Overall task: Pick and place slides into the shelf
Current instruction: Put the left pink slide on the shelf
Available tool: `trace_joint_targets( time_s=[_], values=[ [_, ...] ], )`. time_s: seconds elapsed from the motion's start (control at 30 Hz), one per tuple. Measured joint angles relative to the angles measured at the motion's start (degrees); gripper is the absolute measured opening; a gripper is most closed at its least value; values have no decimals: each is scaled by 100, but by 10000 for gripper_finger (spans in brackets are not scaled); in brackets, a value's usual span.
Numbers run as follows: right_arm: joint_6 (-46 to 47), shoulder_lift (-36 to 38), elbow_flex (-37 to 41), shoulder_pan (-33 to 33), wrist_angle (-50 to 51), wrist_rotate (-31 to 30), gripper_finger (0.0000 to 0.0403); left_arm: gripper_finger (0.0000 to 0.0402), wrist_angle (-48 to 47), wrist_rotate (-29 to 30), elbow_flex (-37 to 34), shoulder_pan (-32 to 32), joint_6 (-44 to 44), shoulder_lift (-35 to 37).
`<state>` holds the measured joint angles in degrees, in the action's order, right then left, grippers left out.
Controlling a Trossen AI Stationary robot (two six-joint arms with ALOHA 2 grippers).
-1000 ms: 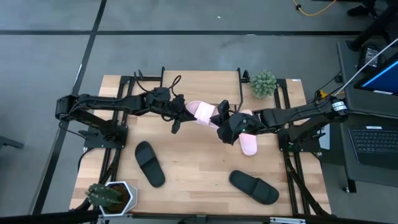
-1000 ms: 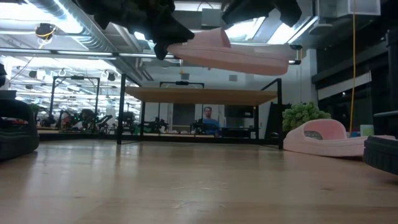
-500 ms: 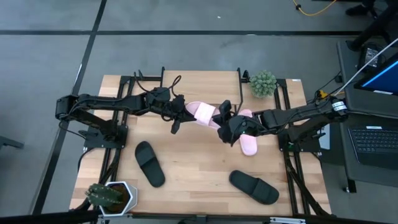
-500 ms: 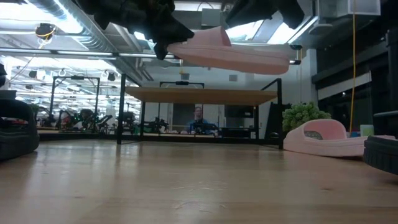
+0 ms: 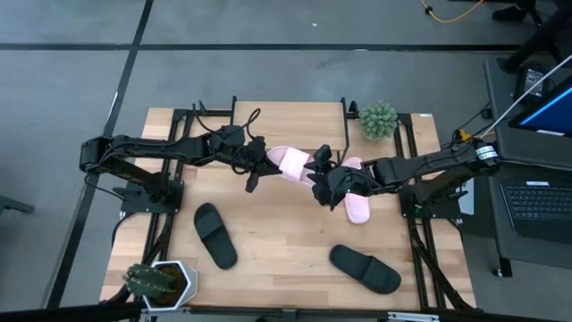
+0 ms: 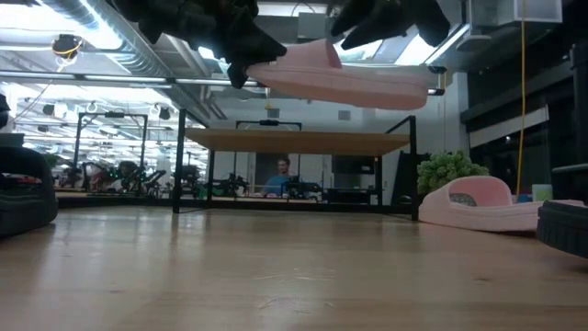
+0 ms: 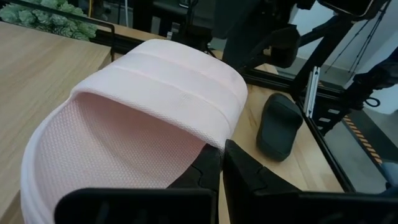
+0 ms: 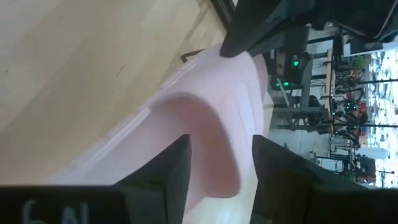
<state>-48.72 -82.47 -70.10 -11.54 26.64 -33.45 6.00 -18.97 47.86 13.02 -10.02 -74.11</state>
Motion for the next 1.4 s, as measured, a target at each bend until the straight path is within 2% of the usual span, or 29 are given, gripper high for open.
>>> trace_joint_targets(
  time_s=[0.43, 1.17, 1.4],
  values=[
    [-117, -68, 2, 239, -228, 3, 130, 0, 44, -6, 0, 0, -3, 0],
    [-149, -151, 2, 241, -652, 7, 122, 0, 142, -4, 0, 0, 13, 2],
    [-133, -151, 2, 240, -636, 118, 66, 0, 142, -4, 0, 0, 15, 2]
  ],
)
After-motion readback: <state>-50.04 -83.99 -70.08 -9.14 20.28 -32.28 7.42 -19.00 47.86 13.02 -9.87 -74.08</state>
